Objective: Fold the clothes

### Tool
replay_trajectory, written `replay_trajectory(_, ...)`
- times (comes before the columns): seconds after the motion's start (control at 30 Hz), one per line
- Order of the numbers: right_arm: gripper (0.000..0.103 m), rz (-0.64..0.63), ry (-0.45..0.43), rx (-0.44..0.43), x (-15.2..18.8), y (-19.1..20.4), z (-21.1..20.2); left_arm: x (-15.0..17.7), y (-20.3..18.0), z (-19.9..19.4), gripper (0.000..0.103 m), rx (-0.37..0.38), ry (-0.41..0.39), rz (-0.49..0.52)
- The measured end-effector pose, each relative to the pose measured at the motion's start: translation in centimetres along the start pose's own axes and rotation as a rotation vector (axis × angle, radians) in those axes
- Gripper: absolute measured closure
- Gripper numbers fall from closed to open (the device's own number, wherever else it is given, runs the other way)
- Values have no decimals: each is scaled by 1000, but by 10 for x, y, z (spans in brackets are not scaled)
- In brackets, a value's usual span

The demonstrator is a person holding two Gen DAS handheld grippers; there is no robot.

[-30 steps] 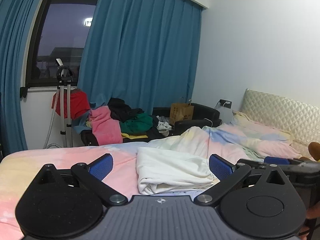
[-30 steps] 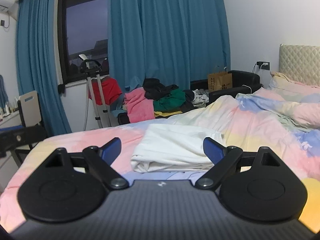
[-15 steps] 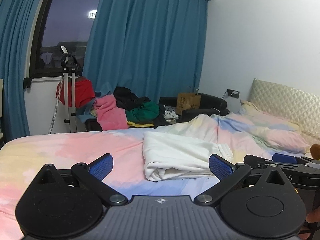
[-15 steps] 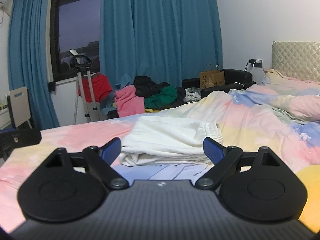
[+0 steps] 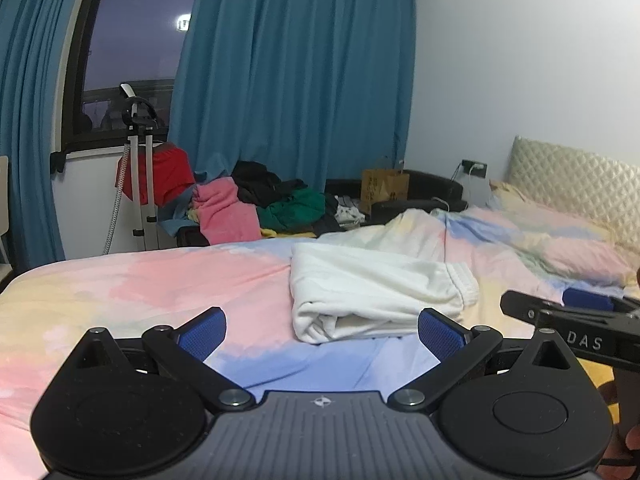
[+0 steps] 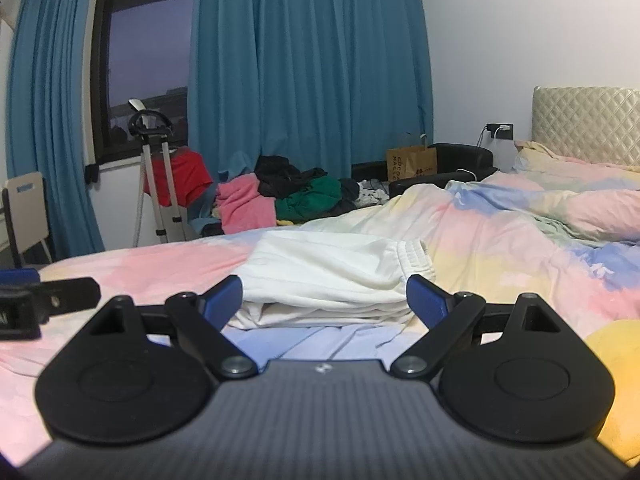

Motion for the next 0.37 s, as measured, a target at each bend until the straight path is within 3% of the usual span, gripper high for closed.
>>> replay_trajectory(0.37,13,40,31,12,2,-7,7,5,2,3,0,-46,21,7)
Point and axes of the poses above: each gripper's, at about its wrist camera, not at the fingertips, and z roughly the way its jaws point, y to its left, x to its underside, the point moved 5 cm from there along z, roughly the way its jaws point, and after that the axes turned 10 degrees about -x, right-handed, at the moved point
